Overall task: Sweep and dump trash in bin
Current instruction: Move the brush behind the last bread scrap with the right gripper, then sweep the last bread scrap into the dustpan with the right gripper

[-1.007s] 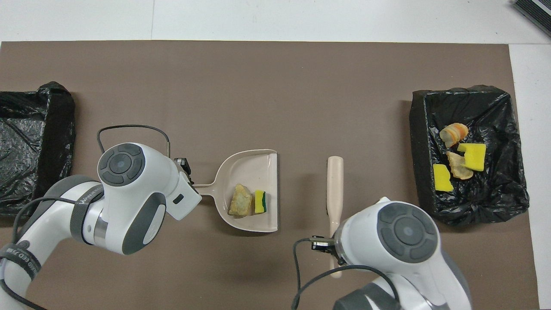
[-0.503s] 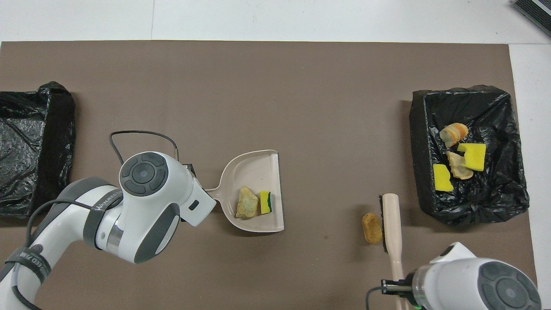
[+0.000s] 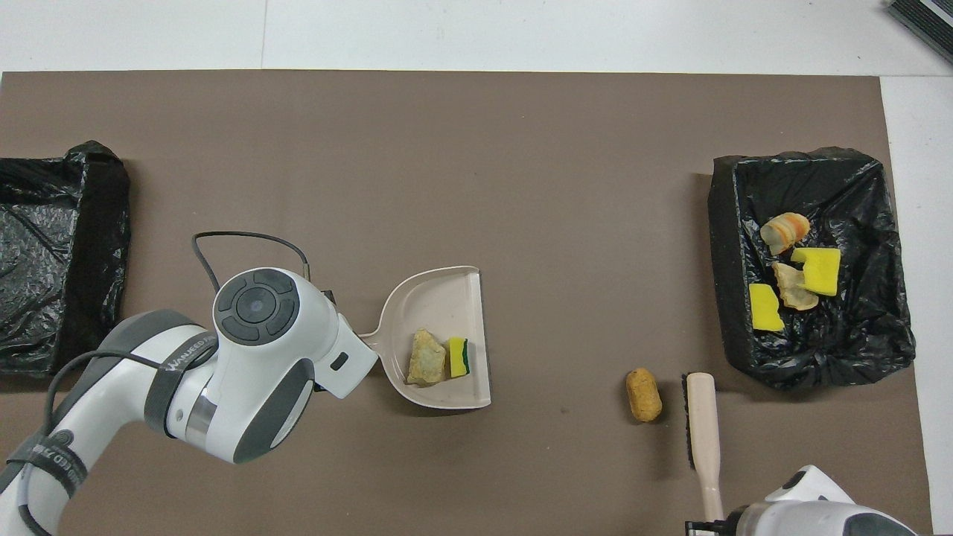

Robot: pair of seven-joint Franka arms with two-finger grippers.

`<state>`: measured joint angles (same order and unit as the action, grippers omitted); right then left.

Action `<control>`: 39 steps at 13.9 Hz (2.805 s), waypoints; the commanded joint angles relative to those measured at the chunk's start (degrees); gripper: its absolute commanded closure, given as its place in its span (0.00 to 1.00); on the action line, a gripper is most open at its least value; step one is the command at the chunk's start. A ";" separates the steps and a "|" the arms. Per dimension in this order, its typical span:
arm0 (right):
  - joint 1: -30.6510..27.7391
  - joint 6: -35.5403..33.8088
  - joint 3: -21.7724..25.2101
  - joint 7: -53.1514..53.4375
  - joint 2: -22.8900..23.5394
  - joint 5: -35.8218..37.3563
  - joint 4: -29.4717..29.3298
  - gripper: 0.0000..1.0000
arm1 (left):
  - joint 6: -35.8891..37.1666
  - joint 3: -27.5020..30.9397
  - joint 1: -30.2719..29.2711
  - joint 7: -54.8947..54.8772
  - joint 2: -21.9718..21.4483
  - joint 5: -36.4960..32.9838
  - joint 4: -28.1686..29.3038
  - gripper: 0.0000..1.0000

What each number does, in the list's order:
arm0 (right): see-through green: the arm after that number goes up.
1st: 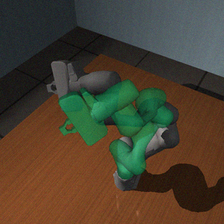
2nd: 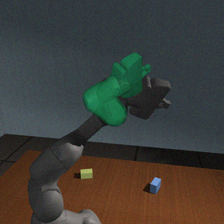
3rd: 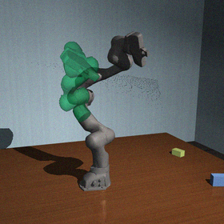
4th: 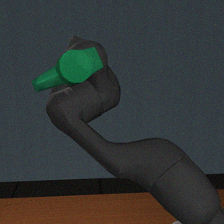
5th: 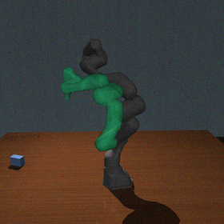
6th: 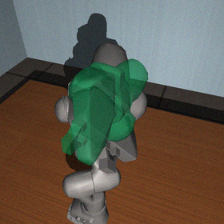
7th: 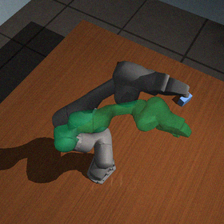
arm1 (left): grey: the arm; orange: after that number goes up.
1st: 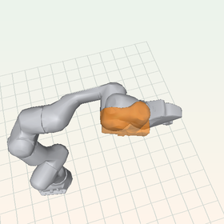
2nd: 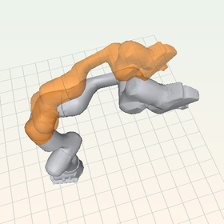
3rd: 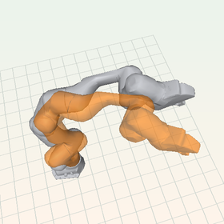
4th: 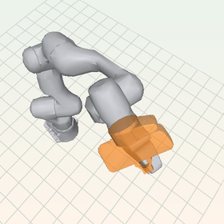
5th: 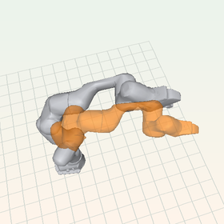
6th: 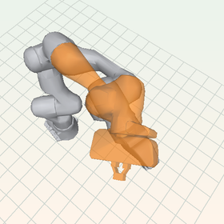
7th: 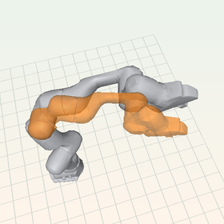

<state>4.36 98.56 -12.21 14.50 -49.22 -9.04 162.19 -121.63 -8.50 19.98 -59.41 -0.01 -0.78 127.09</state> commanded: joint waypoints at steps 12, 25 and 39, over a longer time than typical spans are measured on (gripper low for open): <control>13.02 22.43 -4.23 26.09 39.61 -8.19 -22.60 1.00 | 0.60 0.85 0.58 1.49 -2.10 -1.16 1.93 1.00; 24.02 30.46 -4.58 32.79 58.45 -9.51 -42.74 1.00 | -1.59 0.76 -1.16 0.71 -2.81 -1.07 3.86 1.00; 23.15 15.99 -4.05 19.60 52.91 -4.42 -47.21 1.00 | -7.40 0.76 -13.82 -16.15 0.00 9.64 2.64 1.00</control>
<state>28.17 118.24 -15.93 35.26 4.04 -15.23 117.63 -127.64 -7.43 8.17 -71.54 0.06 5.75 129.68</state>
